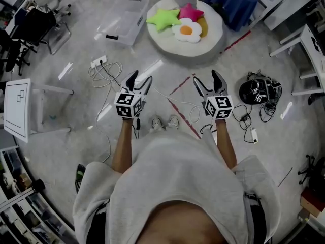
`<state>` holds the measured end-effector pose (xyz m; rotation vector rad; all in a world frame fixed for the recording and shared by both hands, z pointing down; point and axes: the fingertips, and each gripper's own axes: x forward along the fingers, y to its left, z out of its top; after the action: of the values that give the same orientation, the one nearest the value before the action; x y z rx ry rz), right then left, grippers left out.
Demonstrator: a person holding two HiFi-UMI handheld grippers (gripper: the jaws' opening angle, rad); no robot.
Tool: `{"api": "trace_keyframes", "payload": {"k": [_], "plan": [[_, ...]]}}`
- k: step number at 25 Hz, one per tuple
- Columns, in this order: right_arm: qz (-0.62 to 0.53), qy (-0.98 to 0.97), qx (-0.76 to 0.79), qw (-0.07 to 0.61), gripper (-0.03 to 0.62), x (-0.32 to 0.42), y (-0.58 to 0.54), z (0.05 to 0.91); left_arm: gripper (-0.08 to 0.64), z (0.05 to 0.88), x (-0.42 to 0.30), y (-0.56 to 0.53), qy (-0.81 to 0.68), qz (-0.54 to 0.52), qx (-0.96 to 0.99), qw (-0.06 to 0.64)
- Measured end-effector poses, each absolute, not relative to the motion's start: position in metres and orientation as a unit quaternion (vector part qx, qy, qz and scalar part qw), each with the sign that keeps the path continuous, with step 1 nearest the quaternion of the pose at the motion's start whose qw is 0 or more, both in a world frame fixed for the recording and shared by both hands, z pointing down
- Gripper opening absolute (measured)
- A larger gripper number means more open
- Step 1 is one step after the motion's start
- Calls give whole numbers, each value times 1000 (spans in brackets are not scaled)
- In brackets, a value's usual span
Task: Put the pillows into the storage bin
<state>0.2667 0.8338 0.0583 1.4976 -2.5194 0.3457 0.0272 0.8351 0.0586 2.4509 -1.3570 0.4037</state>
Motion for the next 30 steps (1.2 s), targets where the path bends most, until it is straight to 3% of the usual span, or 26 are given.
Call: {"api": "trace_keyframes", "payload": {"k": [17, 30], "plan": [[122, -847, 504, 115, 328, 286, 793, 79, 241, 73, 39, 805, -493, 137, 845, 158], [101, -834, 528, 125, 324, 245, 623, 66, 241, 70, 5, 616, -466, 118, 863, 155]]}}
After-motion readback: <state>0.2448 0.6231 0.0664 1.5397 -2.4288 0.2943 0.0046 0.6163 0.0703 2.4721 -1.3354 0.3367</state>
